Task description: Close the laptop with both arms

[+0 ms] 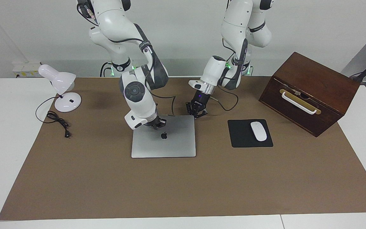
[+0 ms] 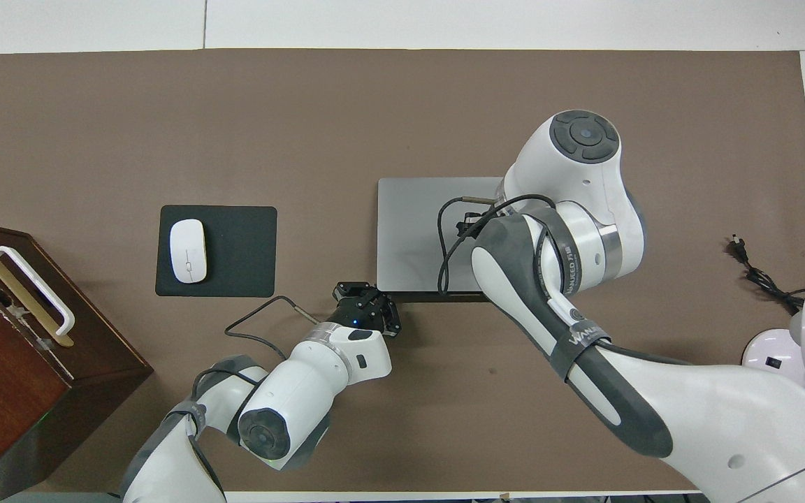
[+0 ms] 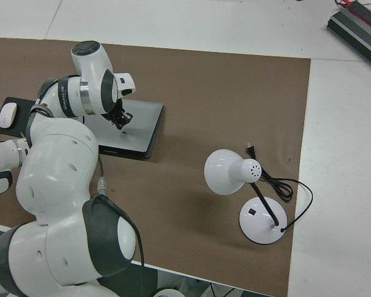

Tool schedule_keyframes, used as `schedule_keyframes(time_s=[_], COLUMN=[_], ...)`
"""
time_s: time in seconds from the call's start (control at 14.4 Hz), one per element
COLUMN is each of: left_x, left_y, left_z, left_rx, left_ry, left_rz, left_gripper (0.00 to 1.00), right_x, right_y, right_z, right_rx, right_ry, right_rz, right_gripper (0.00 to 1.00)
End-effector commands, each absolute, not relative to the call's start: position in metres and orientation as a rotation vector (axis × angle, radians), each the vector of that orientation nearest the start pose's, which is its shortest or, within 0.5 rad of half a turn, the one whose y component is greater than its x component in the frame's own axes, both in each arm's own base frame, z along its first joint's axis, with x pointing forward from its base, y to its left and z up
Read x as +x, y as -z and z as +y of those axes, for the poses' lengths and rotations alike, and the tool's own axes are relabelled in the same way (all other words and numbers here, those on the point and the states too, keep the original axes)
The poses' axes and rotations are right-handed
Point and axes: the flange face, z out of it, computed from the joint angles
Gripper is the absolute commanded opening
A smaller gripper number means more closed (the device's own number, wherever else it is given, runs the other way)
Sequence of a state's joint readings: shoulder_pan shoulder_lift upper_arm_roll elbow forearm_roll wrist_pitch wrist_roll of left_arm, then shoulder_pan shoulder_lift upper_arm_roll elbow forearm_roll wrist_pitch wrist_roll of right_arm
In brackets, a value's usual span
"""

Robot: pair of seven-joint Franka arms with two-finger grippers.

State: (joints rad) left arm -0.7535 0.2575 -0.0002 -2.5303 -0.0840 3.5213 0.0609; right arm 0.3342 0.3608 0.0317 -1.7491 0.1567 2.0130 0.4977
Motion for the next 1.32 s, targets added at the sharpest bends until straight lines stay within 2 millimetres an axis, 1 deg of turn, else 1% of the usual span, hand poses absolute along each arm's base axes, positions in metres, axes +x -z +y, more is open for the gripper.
schedule_keyframes(time_s=[0.0, 0.07, 0.14, 0.21, 0.28, 0.35, 0.42, 0.49, 0.56, 0.63, 0.7, 0.77, 0.84, 0.91, 0.98, 1.05, 1.11, 1.25], left_x=[0.365, 0.367, 0.368, 0.37, 0.373, 0.374, 0.376, 0.378, 0.378, 0.379, 0.383, 0.386, 0.387, 0.39, 0.39, 0.389, 0.391, 0.4], left_y=[-0.234, -0.236, -0.24, -0.245, -0.253, -0.261, -0.269, -0.276, -0.286, -0.299, -0.315, -0.334, -0.352, -0.367, -0.382, -0.399, -0.416, -0.456], left_z=[-0.318, -0.318, -0.32, -0.319, -0.317, -0.317, -0.313, -0.313, -0.313, -0.313, -0.306, -0.298, -0.289, -0.278, -0.273, -0.27, -0.263, -0.246], left_rx=[-2.973, -2.978, -2.985, -2.998, -3.007, -3.006, -3.013, -3.034, -3.049, -3.06, -3.073, -3.088, -3.098, -3.107, -3.115, -3.125, -3.136, -3.151], left_ry=[1.002, 1.009, 1.023, 1.039, 1.063, 1.083, 1.093, 1.074, 1.052, 1.031, 0.991, 0.914, 0.849, 0.796, 0.758, 0.711, 0.666, 0.552], left_rz=[1.134, 1.122, 1.111, 1.082, 1.056, 1.052, 1.031, 1.002, 0.989, 0.983, 0.958, 0.944, 0.934, 0.914, 0.906, 0.902, 0.885, 0.847], left_gripper=[0.0, 0.0, 0.0, 0.0, 0.0, 0.0, 0.0, 0.0, 0.0, 0.0, 0.0, 0.0, 0.0, 0.0, 0.0, 0.0, 0.0, 0.0], right_x=[0.619, 0.634, 0.647, 0.657, 0.668, 0.68, 0.689, 0.692, 0.692, 0.69, 0.684, 0.673, 0.664, 0.654, 0.641, 0.627, 0.617, 0.602], right_y=[-0.403, -0.41, -0.414, -0.421, -0.433, -0.449, -0.474, -0.496, -0.515, -0.537, -0.549, -0.573, -0.588, -0.602, -0.62, -0.632, -0.642, -0.657], right_z=[0.213, 0.202, 0.194, 0.183, 0.173, 0.151, 0.124, 0.1, 0.075, 0.052, 0.033, 0.023, 0.019, 0.013, 0.005, 0.002, 0.002, -0.001], right_rx=[-2.953, -2.914, -2.882, -2.88, -2.91, -2.974, -3.051, -3.101, -3.124, -3.139, -3.151, -3.164, -3.17, -3.172, -3.162, -3.165, -3.166, -3.153], right_ry=[0.006, 0.159, 0.301, 0.393, 0.454, 0.49, 0.478, 0.435, 0.387, 0.368, 0.341, 0.355, 0.362, 0.354, 0.351, 0.314, 0.285, 0.271], right_rz=[0.3, 0.327, 0.317, 0.263, 0.175, 0.104, 0.061, -0.004, -0.072, -0.129, -0.162, -0.215, -0.255, -0.255, -0.227, -0.206, -0.184, -0.102], right_gripper=[0.0, 0.01, 0.12, 0.14, 0.14, 0.17, 0.25, 0.37, 0.46, 0.54, 0.59, 0.67, 0.86, 1.0, 1.0, 1.0, 1.0, 1.0])
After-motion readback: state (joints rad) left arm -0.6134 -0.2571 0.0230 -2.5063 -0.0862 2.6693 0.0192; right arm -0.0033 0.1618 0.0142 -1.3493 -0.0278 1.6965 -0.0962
